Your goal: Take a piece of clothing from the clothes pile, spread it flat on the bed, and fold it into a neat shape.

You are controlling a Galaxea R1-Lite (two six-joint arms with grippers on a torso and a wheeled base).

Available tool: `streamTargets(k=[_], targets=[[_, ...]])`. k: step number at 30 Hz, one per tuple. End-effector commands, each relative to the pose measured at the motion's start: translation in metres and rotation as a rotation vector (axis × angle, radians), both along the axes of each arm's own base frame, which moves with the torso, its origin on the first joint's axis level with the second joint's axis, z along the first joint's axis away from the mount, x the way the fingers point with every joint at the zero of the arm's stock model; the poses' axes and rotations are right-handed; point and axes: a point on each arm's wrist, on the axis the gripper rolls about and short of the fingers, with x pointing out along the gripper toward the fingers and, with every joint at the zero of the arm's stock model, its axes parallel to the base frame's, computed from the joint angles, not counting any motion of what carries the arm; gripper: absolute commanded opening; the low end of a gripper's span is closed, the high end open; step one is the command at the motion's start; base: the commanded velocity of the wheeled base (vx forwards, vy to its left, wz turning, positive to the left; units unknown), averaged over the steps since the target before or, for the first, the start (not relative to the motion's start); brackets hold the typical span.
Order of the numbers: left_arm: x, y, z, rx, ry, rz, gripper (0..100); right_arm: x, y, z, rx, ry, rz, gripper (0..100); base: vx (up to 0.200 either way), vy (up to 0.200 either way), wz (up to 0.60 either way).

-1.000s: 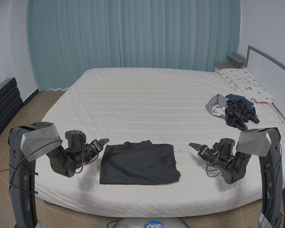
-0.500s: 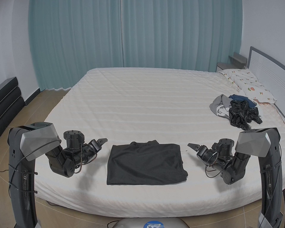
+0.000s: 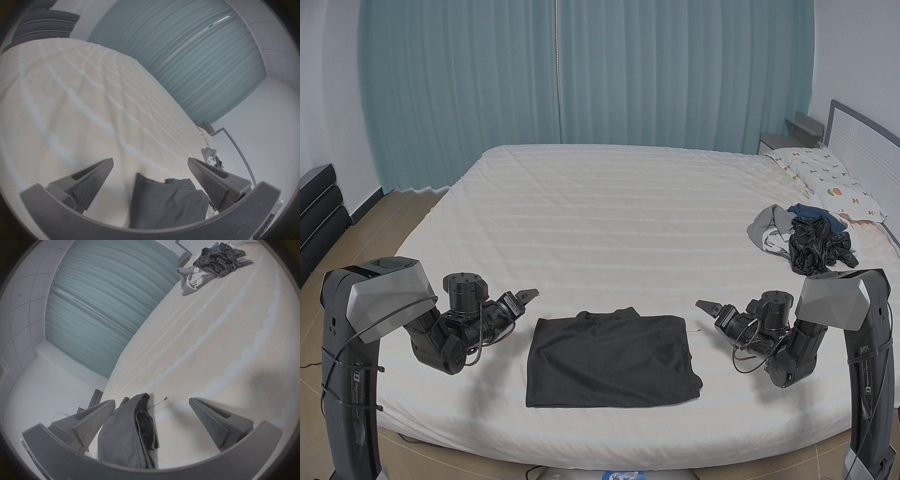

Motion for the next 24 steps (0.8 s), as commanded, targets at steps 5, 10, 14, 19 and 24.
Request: streamTargets(k=[5,10,14,19,24], targets=[[-0.001,-0.014,-0.015,0.013,0.026,-0.033,100,-0.003,0.010,-0.001,-0.002,0.005,0.025,100,0.000,0.000,0.00],[-0.007,-0.018,-0.019,0.021,0.046,-0.046,100,-0.004,0.013,-0.001,-0.005,0.005,0.029,100,0.000,0.000,0.00],[-0.014,-0.020,-0.022,0.026,0.070,-0.059,100,-0.005,0.016,-0.001,-0.009,0.006,0.031,100,0.000,0.000,0.00],[-0.017,-0.026,-0.023,0.028,0.074,-0.074,100,-0.006,0.021,-0.002,-0.011,0.006,0.044,100,0.000,0.000,0.00],[-0.017,-0.029,-0.024,0.030,0.075,-0.086,100,-0.008,0.025,-0.007,-0.014,0.018,0.053,100,0.000,0.000,0.00]])
